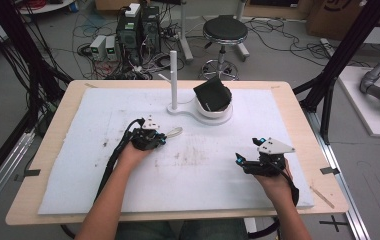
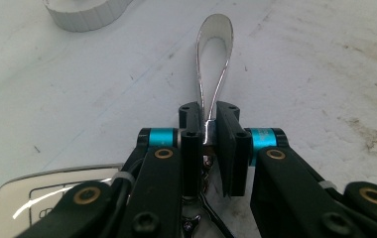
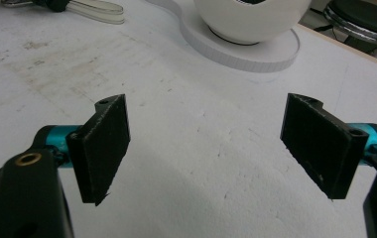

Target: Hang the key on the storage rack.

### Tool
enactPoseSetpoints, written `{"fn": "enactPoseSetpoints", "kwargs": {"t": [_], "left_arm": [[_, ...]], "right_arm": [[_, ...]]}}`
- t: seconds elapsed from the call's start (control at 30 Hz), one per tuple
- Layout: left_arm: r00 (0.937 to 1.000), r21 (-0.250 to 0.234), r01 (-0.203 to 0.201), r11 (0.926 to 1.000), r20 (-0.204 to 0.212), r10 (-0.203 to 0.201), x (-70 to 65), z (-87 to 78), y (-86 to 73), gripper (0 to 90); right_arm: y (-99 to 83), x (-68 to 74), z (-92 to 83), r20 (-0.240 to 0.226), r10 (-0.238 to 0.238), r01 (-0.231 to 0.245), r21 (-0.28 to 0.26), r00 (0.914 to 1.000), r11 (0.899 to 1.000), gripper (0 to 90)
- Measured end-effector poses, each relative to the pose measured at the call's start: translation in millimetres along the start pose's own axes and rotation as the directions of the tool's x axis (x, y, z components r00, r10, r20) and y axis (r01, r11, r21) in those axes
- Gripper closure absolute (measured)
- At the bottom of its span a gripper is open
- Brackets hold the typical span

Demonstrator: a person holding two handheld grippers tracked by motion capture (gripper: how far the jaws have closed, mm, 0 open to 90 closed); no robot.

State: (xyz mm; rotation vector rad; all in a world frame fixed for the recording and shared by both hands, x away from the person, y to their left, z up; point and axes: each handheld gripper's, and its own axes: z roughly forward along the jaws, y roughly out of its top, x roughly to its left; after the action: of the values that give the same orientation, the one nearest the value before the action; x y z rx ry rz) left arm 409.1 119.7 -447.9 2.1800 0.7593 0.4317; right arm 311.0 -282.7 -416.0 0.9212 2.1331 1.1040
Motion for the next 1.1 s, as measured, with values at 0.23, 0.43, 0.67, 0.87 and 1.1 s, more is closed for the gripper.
{"fn": "enactPoseSetpoints", "kwargs": {"t": [0.23, 0.43, 0.67, 0.87, 1.1], "left_arm": [[0.9978, -0.114, 0.063, 0.9915, 0.024, -0.061, 0.5, -19.9, 7.7, 81.3], [0.9949, -0.277, 0.084, 0.9574, -0.03, -0.096, 2.0, -55.9, 28.9, 81.3], [0.9904, -0.393, 0.05, 0.9183, -0.099, -0.097, 3.8, -86.3, 62.9, 81.3], [0.9834, -0.429, 0.008, 0.9031, -0.16, -0.085, 9.5, -100.1, 89.6, 81.4], [0.9734, -0.428, 0.004, 0.9037, -0.205, -0.102, 23.4, -105.4, 109.6, 81.3]], "right_arm": [[0.7, 0.1, -0.7, -0.002, 0.004, -0.004, -0.002, 1.0, 1.0, 19.7], [1.6, 0.1, 1.9, -0.006, -0.005, 0.005, 0.0, 1.0, 1.0, 19.7], [2.4, 1.5, 0.1, -0.008, -0.002, 0.002, -0.002, 1.0, 1.0, 19.7], [0.7, -0.6, -0.8, -0.005, -0.001, 0.001, -0.002, 1.0, 1.0, 19.7], [-0.1, -1.3, -1.2, -0.003, 0.007, -0.007, -0.004, 1.0, 1.0, 19.7]]}}
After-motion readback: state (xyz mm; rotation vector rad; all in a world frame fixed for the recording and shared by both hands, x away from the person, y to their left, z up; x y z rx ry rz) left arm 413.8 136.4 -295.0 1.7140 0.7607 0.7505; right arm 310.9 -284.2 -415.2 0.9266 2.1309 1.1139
